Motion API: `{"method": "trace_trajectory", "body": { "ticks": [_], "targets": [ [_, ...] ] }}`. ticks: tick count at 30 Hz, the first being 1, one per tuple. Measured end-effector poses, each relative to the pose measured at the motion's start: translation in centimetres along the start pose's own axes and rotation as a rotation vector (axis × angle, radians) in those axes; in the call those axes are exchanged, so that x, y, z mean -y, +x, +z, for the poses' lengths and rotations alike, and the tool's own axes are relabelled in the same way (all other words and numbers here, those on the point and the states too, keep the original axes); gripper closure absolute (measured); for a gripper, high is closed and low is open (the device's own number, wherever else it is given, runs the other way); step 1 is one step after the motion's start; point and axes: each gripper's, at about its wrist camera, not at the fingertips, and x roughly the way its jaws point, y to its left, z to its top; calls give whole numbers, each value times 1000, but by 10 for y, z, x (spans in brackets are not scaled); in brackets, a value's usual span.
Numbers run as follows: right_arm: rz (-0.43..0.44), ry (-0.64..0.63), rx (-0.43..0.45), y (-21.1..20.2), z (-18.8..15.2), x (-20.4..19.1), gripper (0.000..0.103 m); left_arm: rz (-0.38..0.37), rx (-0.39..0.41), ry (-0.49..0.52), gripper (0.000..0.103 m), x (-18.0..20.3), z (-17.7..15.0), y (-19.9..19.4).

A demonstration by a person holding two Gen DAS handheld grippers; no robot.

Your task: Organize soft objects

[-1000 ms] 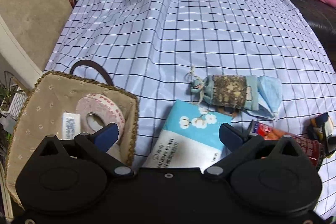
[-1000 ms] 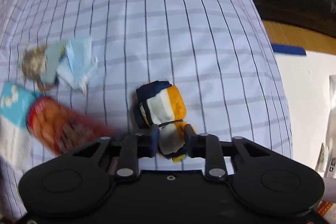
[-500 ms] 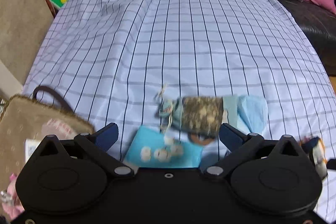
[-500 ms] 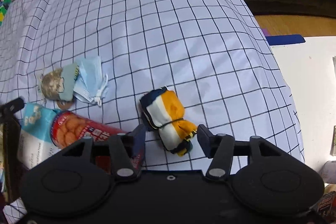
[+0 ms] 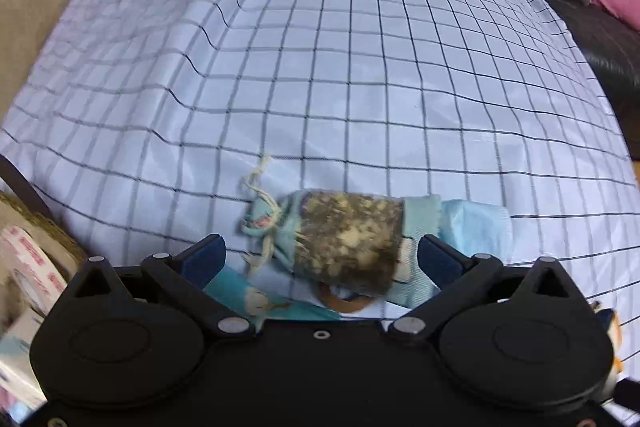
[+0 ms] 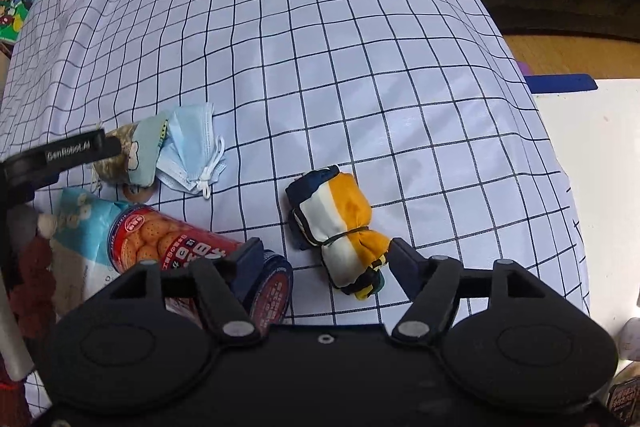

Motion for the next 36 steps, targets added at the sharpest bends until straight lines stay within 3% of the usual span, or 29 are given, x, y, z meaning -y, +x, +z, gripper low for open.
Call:
{"method": "trace_trajectory", "body": {
  "ticks": [9,14,18,22,29,31,32,33,36],
  "targets": [
    [-4,-35,2,1,-1,-4,34,-119,-110,-191,4,-8,1,13],
    [-45,-86,29,-2,-5,-7,32,-151,-131,-263,4,-8,3,26],
    [-71,-109,34,-1,-7,-2,32,-177,-142,-387,4,-19,9,37],
    [-75,-104,21,4,-8,5,32,-153,-139,-469,4,-25,14,46],
    [-95,-118,13,10,-12,19,32,-47,-150,-455,6,-10,21,64],
    [-101,-116,12,12,-12,25,32,-27,-147,-446,18,-4,22,67],
    [-102,-112,11,12,-12,29,32,-17,-150,-435,35,-2,22,68],
    [-103,-107,10,13,-12,32,32,-8,-149,-419,47,4,23,68],
    [-102,-80,14,12,-9,41,32,61,-128,-308,53,21,27,65]
  ]
}}
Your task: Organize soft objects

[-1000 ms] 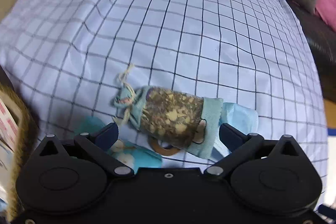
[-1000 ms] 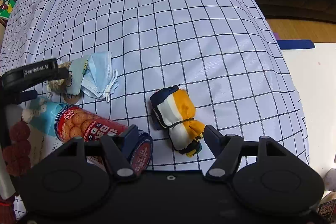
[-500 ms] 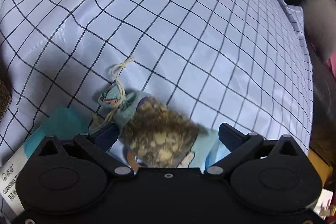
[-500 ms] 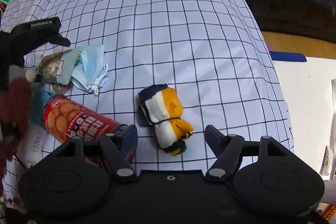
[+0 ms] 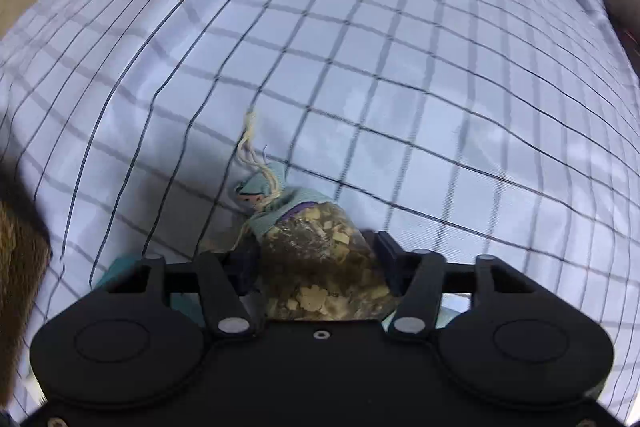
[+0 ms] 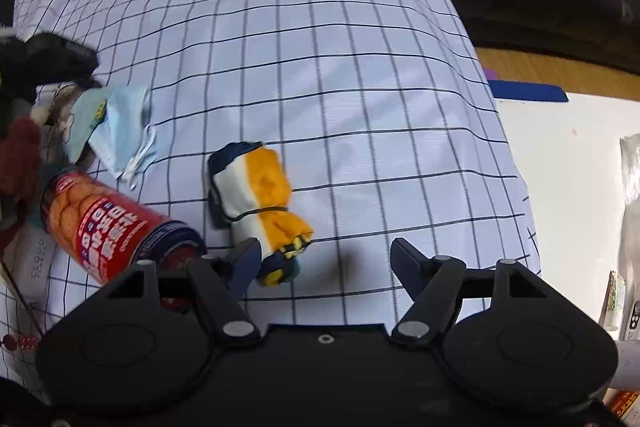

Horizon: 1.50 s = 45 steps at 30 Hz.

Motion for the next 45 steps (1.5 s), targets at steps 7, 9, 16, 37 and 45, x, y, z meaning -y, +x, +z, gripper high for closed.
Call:
{"method": "trace_trajectory", "body": {
  "ticks": [7,9,16,37,45],
  "targets": [
    [11,42,42,-10,3,12,32,-60,21,87,55,11,-6,-22],
    [11,50,53,-12,3,13,32,-66,39,110,55,13,-8,-37],
    [49,62,73,-14,6,9,27,-112,114,216,55,18,-20,-89],
    [-339,-312,116,4,2,-30,24,-66,152,420,55,-34,-69,-143],
    [-84,12,80,-11,28,-11,23,-117,155,429,55,-40,-73,-150]
  ]
}}
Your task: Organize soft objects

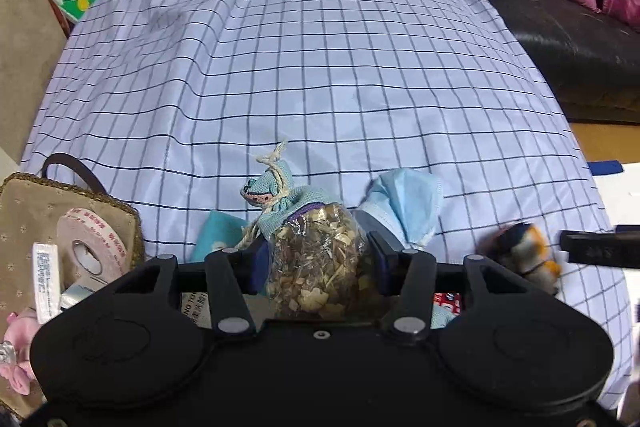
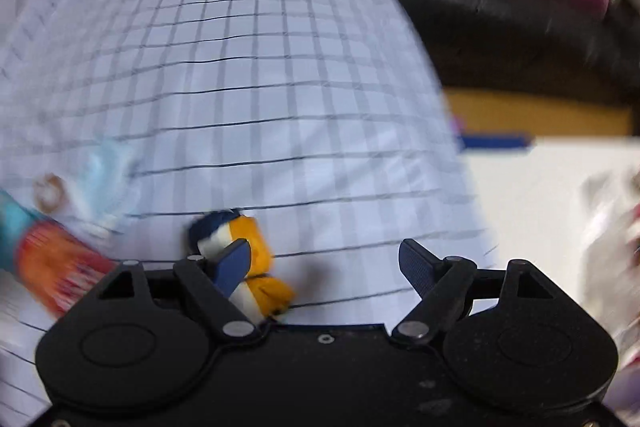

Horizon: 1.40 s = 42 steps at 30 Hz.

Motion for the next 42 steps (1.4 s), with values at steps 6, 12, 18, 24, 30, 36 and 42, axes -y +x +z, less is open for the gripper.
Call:
{"method": "trace_trajectory", "body": {
  "ticks": [6,12,18,24,30,36,42],
  "targets": [
    [78,58,-72,13,5,-19,22,-24,10,22,55,-2,-4,-6],
    [20,-14,-126,41,2,-47,22,-21,15,11,55,-16,-6,-11],
    [31,-56,-150,48,-2,-54,45,-5,13,-24,55,-34,-7,-14],
    [46,-88,-131,32,-1,-63,61,3,27,-53,55,-48,-7,-24],
    [46,-22,-34,3,7,-58,61,16,39,-74,55,-59,-7,-33],
    [95,6,59,-32,15,-68,61,76,53,-95,55,-78,-8,-37],
    [220,-35,78,-59,13,-104,61,102,63,-177,55,-111,-6,-42]
  ]
}}
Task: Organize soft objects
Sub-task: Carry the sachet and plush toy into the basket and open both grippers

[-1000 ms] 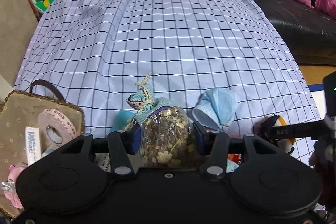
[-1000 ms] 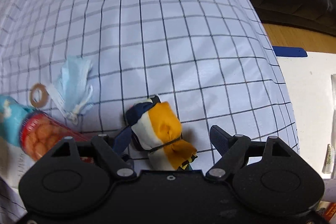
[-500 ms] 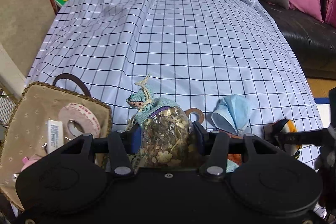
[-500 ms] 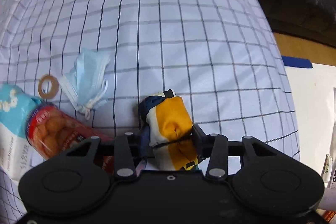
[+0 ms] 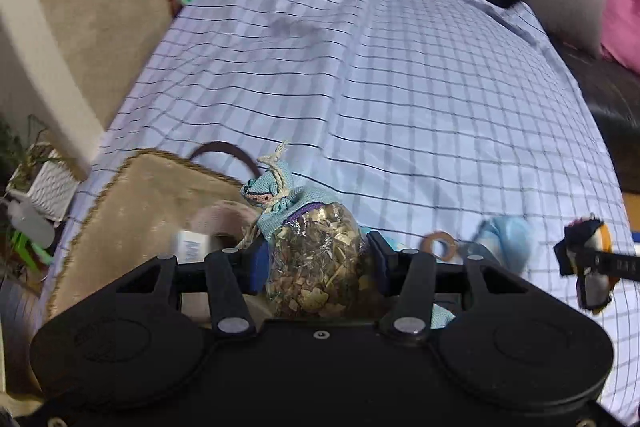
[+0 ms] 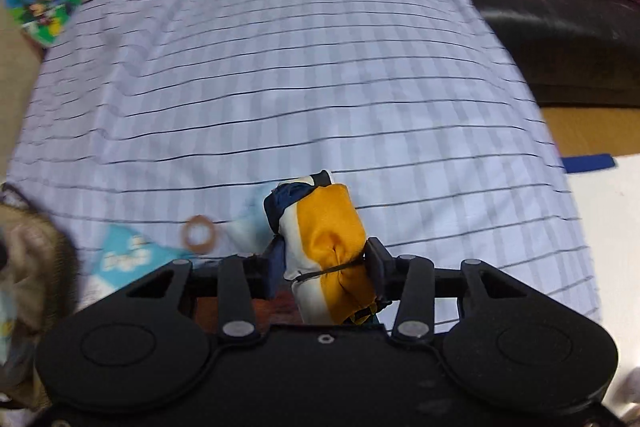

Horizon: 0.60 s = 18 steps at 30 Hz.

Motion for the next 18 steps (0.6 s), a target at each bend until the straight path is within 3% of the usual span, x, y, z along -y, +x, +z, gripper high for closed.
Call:
{"method": "trace_trajectory", "body": {
  "ticks": [11,18],
  "targets": [
    [261,-128,-33,-20,-8,-115,61,116,7,-132,55,-68,1,-3],
    [380,-152,-32,-30,-5,-189,61,215,-17,-125,55,-102,-14,-1]
  ]
}}
